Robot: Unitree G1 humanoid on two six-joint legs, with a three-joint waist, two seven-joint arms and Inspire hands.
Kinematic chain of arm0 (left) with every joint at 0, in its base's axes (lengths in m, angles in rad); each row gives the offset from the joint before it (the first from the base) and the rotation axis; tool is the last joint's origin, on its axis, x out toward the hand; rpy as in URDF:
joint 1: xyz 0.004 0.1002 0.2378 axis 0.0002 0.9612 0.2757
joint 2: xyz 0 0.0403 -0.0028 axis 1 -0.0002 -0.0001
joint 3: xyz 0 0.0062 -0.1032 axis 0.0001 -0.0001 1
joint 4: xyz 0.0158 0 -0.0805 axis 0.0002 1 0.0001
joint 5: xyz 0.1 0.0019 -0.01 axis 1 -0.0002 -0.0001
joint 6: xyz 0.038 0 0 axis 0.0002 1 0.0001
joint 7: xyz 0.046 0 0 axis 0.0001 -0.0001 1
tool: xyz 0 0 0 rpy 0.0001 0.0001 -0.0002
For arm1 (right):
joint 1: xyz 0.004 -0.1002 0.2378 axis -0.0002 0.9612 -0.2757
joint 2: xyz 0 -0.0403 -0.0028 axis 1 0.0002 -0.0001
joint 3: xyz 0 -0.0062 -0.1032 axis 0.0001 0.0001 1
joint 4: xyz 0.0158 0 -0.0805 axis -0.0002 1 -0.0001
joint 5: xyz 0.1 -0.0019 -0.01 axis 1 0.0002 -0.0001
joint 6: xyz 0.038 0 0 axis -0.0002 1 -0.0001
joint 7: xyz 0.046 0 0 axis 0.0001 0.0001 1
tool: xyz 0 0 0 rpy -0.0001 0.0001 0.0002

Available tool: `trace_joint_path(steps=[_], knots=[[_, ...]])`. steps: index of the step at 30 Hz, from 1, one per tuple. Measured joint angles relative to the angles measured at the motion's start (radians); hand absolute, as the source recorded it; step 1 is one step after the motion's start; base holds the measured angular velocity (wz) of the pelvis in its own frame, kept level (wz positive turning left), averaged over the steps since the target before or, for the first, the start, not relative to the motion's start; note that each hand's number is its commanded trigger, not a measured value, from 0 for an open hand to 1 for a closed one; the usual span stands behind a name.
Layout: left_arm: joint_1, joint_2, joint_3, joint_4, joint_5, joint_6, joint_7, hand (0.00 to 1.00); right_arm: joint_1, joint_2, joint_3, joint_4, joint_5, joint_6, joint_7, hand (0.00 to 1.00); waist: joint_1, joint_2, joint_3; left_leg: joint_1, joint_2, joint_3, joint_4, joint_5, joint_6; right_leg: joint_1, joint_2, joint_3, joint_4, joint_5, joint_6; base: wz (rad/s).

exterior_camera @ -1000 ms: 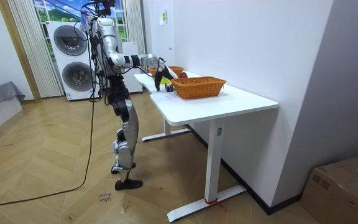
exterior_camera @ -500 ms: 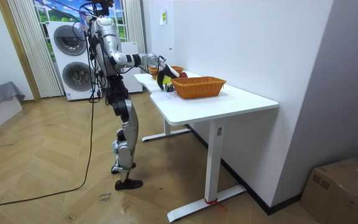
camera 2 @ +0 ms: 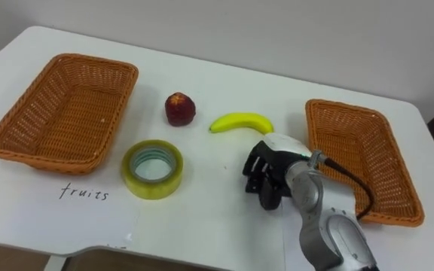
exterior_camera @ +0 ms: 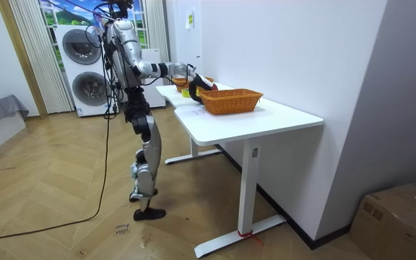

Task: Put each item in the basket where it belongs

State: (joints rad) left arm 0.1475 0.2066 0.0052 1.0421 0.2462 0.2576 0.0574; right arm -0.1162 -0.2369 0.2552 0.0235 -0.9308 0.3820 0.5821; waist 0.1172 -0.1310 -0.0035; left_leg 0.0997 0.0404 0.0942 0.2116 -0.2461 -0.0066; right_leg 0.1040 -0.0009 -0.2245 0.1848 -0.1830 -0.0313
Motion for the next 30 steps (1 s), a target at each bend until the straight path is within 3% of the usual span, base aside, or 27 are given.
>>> trace_joint_path(steps=[8,11,16,30], knots=[[-0.003,-0.005,0.0,-0.001,-0.003,0.0,0.001,0.0,-0.001,0.006,-0.002,-0.005,0.002,0.029,0.007,1.0,0.0,0.009,-0.0011,0.003,0.0,-0.003,-0.001,0.0,0.0,0.005,0.001,0.002,0.002,0.0,0.0,0.0],[-0.003,-0.011,-0.004,0.002,-0.053,-0.004,0.009,0.0,0.003,0.006,-0.005,-0.007,0.001,0.025,0.01,1.0,-0.005,0.021,0.001,0.015,-0.002,0.0,-0.007,0.002,0.001,0.013,0.003,0.005,0.003,0.001,0.0,-0.02],[-0.002,-0.006,-0.006,0.004,-0.083,-0.027,0.019,0.0,0.005,0.0,-0.006,-0.045,0.001,0.021,0.046,1.0,-0.008,0.023,0.0022,0.013,-0.002,0.005,-0.012,0.006,-0.001,0.007,0.004,0.003,0.004,0.001,-0.001,0.0],[0.023,-0.016,0.051,0.038,-0.082,-0.096,0.018,0.0,0.04,-0.003,-0.125,-0.25,0.065,-0.056,0.09,1.0,-0.018,0.025,0.0041,-0.003,-0.001,0.014,-0.017,0.01,0.001,-0.024,0.001,0.03,0.0,0.004,0.0,-0.02]])
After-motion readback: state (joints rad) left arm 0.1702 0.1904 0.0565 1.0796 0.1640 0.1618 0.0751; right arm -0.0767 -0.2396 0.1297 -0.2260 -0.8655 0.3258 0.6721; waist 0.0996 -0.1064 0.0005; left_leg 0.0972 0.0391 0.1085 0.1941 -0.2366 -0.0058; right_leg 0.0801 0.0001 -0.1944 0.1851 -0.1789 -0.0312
